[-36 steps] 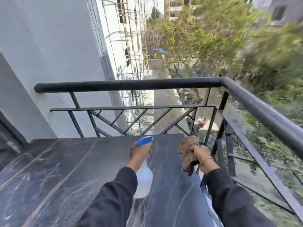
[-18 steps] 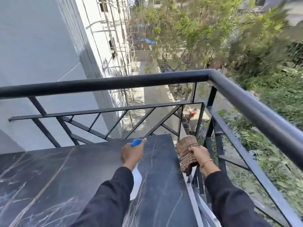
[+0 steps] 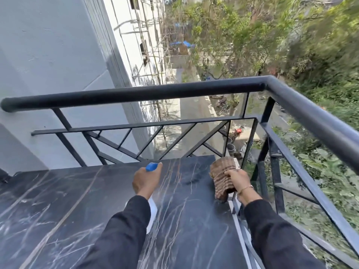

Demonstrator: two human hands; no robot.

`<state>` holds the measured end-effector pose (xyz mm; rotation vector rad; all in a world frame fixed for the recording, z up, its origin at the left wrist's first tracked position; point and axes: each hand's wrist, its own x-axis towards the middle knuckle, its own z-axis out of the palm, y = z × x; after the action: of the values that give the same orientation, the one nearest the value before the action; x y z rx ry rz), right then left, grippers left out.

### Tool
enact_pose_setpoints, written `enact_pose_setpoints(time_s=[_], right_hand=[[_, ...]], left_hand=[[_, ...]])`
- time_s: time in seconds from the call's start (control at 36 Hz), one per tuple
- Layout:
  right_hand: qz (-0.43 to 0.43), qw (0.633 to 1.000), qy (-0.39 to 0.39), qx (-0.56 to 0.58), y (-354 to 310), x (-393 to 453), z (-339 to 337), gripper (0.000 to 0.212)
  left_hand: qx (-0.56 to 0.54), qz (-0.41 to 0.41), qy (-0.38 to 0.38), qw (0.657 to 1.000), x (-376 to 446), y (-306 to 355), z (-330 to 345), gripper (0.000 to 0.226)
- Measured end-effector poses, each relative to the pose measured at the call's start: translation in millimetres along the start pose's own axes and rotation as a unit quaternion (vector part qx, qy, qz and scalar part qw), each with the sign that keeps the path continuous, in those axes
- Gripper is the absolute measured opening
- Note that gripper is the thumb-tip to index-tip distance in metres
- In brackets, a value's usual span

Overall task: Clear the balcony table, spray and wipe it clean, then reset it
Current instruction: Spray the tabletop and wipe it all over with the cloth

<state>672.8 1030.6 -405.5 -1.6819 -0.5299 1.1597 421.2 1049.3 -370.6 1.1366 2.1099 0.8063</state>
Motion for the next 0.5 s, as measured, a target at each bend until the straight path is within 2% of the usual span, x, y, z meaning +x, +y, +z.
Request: enact_pose_setpoints(time_s=[0.11,0.19,0.28,0.42,0.5], right_hand=[[-0.009,1.0,-0.005,-0.028,5.7,-4.9,11.8,0.008],[-0.013,0.999,-0.012,-0.033,9.0,-7.6,19.1,0.016],[-0.019,0.998,-0.005,-0.054,8.8,-8.5,25.4,0.014],[-0.044,0.994,0.004,-0.098,7.1,-13.4,34.5,0.022],[-0.06,0.989,0.019,-0.133,4.0,-19.1,38.8,0.004]], left_hand=[[0.007,0.008,0.024,1.0,4.3,-8.9,-16.0,0.045],[-0.002,0.006,0.032,0.999,8.4,-17.4,-26.8,0.042],[0.002,-0.005,0.055,0.998,12.9,-25.6,-37.7,0.046],[0.025,-0.024,0.093,0.995,14.1,-36.3,-58.8,0.049],[0.012,-0.027,0.096,0.995,16.5,-40.4,-64.0,0.045]])
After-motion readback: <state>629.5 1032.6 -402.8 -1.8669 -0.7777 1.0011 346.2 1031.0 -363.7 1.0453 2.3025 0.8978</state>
